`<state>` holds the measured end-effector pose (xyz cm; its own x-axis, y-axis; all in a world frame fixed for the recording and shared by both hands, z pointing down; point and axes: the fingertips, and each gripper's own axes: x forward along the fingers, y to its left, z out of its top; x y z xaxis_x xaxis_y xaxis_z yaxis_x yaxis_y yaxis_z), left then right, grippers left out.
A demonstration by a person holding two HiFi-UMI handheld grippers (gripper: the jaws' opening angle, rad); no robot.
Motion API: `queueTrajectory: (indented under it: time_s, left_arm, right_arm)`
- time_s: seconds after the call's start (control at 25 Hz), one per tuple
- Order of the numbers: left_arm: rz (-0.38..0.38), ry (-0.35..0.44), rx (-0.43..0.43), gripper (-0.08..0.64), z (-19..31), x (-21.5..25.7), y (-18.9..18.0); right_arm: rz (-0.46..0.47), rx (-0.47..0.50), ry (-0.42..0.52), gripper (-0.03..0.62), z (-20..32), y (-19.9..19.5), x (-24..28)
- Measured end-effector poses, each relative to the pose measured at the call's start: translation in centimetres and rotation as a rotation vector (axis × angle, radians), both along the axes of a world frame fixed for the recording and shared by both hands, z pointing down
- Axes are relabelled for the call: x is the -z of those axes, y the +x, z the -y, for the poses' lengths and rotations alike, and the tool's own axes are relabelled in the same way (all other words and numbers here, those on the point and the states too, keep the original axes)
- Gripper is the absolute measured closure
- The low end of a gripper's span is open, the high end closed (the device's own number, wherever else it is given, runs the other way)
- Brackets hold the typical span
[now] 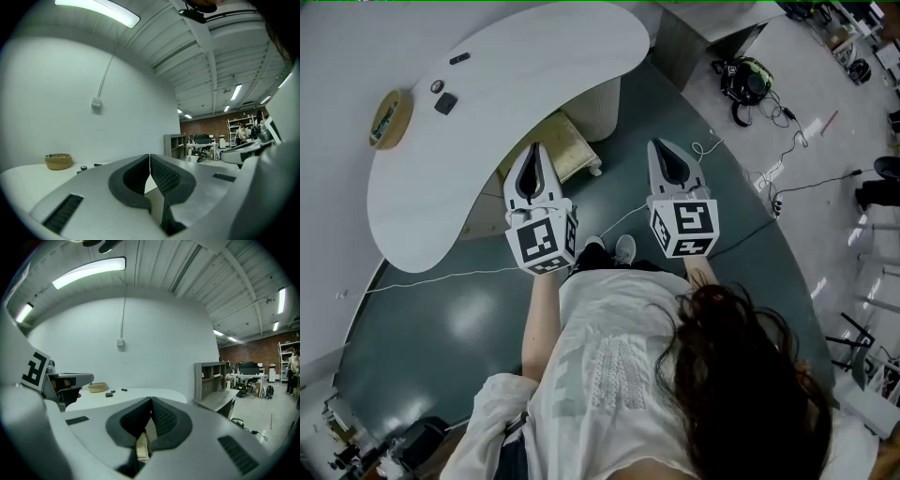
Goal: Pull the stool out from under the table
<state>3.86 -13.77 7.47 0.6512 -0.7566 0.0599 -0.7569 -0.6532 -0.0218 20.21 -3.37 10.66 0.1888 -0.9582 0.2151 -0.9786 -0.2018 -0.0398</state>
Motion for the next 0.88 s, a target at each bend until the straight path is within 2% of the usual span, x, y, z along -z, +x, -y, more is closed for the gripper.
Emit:
queueTrajectory:
  time_s: [0.16, 0.32, 0.68, 0.88]
  left_arm:
    - [-0.007, 0.000, 0.049, 0.532, 1.8, 0.7, -2.5]
    - [-0.020, 0.010, 0.126, 0.532, 3.2, 1.4, -6.0]
    - [-0.020, 0.002, 0.309, 0.532, 4.4, 0.9, -17.1]
    - [-0.034, -0.037, 0.379, 0.532, 4.6, -0.6, -19.4]
  right_arm:
    - [-0.005, 0.040, 0.008, 0.562, 2.7, -1.8, 1.0]
    - [-0.019, 0.122, 0.027, 0.562, 5.8, -4.8, 2.1]
    - [-0.025, 0.262, 0.010, 0.562, 10.9, -12.3, 1.1]
    - [-0.013, 0.277, 0.015, 0.561, 11.9, -13.2, 0.4]
